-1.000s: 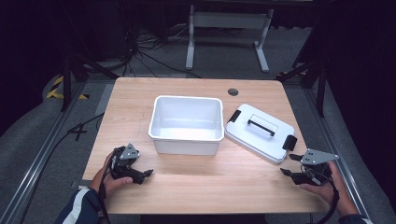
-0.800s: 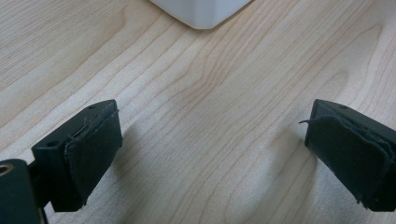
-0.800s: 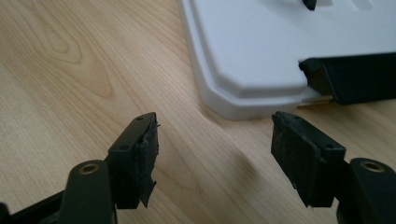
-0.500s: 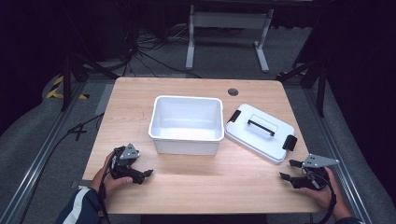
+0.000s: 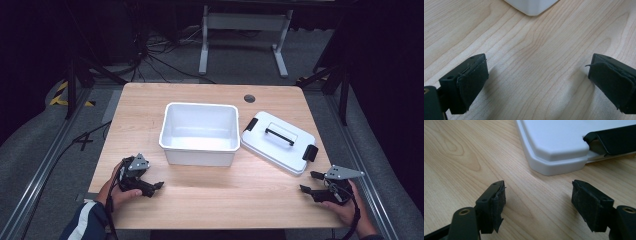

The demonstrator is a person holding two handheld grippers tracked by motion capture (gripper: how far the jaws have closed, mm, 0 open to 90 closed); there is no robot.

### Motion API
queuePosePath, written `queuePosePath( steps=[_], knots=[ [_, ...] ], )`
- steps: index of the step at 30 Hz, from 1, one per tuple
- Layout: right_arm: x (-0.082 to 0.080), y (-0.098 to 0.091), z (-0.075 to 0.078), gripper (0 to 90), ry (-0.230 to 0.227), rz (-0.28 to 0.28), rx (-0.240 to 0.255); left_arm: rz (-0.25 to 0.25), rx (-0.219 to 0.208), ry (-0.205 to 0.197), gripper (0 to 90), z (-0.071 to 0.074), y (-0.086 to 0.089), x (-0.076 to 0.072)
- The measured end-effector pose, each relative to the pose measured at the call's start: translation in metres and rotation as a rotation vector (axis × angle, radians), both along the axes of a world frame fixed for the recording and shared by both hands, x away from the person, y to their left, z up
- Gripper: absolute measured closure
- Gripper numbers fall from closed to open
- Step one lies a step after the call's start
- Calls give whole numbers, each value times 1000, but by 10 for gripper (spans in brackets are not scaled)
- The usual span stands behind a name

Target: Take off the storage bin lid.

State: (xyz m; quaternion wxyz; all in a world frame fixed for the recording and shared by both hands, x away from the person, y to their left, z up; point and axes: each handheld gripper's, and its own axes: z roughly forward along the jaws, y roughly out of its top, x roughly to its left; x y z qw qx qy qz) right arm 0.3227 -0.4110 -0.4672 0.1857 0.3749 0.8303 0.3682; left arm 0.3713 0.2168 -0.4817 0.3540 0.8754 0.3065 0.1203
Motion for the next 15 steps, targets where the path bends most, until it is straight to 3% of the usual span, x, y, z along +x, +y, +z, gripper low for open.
queuePosePath(
  steps=[15],
  knots=[
    [0,1,0,281,0,-12,0,1,1,1,31,0,0,0]
  ],
)
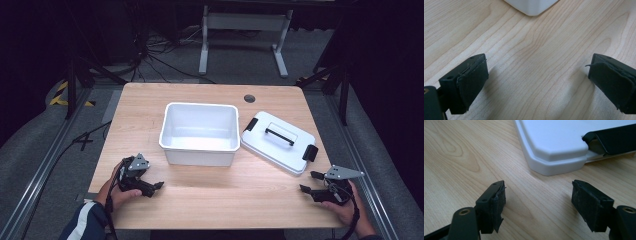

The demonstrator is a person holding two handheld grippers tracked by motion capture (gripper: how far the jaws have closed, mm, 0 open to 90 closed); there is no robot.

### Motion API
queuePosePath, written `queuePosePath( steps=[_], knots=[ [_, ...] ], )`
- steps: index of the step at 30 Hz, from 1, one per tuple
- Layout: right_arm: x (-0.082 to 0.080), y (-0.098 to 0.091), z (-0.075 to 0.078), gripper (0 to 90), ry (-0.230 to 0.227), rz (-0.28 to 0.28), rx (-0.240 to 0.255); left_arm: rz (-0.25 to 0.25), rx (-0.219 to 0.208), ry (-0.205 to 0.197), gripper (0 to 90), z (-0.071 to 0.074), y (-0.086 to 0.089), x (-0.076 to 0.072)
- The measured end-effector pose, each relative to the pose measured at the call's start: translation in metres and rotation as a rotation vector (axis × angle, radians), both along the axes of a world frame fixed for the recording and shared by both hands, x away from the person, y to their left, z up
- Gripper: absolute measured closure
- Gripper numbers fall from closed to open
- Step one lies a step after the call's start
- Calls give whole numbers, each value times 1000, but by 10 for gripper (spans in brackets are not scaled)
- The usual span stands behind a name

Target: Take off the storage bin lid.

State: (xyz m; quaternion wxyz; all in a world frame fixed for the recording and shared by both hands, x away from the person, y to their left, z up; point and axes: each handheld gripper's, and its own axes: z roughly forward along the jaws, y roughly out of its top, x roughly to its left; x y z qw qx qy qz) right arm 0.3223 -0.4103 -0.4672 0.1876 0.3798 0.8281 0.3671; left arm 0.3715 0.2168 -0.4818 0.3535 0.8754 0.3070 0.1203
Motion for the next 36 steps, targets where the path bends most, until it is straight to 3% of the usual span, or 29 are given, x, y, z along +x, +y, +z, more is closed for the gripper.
queuePosePath(
  steps=[36],
  knots=[
    [0,0,0,255,2,-9,-7,2,5,2,5,0,-1,2]
  ],
)
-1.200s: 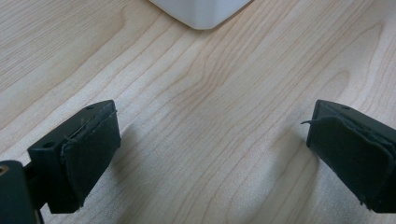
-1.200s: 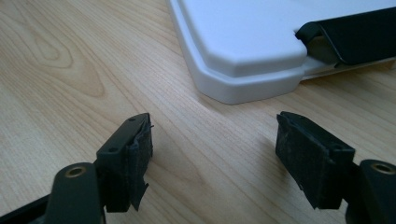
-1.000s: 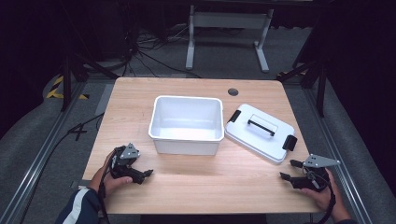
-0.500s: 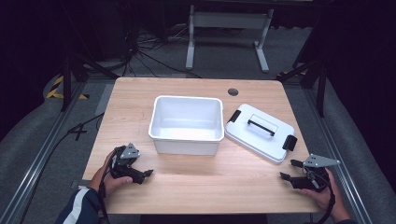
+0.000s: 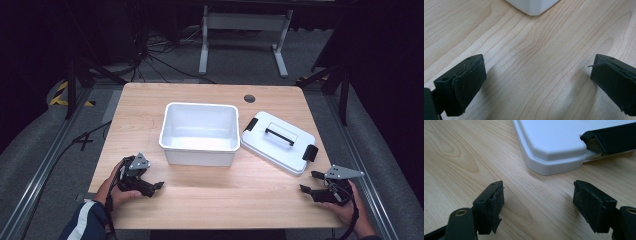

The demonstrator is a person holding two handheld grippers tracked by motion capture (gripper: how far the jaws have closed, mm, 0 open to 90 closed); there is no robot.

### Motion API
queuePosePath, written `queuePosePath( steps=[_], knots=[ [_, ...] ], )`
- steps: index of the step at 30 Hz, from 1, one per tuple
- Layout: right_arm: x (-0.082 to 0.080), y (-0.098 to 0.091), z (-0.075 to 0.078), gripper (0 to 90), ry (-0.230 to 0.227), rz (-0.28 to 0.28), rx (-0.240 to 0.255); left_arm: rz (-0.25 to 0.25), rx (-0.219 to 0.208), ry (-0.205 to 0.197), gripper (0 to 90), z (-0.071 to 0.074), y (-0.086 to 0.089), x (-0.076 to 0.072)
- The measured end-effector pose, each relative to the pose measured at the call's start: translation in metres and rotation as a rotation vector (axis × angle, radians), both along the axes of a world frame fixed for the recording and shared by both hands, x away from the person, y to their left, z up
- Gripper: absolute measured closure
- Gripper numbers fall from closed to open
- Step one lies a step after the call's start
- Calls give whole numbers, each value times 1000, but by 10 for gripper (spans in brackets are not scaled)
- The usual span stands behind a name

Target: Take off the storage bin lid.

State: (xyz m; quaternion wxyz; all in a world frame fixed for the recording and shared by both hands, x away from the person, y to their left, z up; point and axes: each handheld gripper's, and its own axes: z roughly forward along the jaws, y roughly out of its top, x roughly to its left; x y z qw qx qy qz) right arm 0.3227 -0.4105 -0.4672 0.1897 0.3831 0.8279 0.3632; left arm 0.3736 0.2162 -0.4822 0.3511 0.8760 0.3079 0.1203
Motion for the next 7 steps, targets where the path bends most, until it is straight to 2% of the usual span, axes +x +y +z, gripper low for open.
queuePosePath(
  steps=[7],
  knots=[
    [0,0,0,247,0,-4,-1,2,-7,12,2,0,0,1]
  ],
)
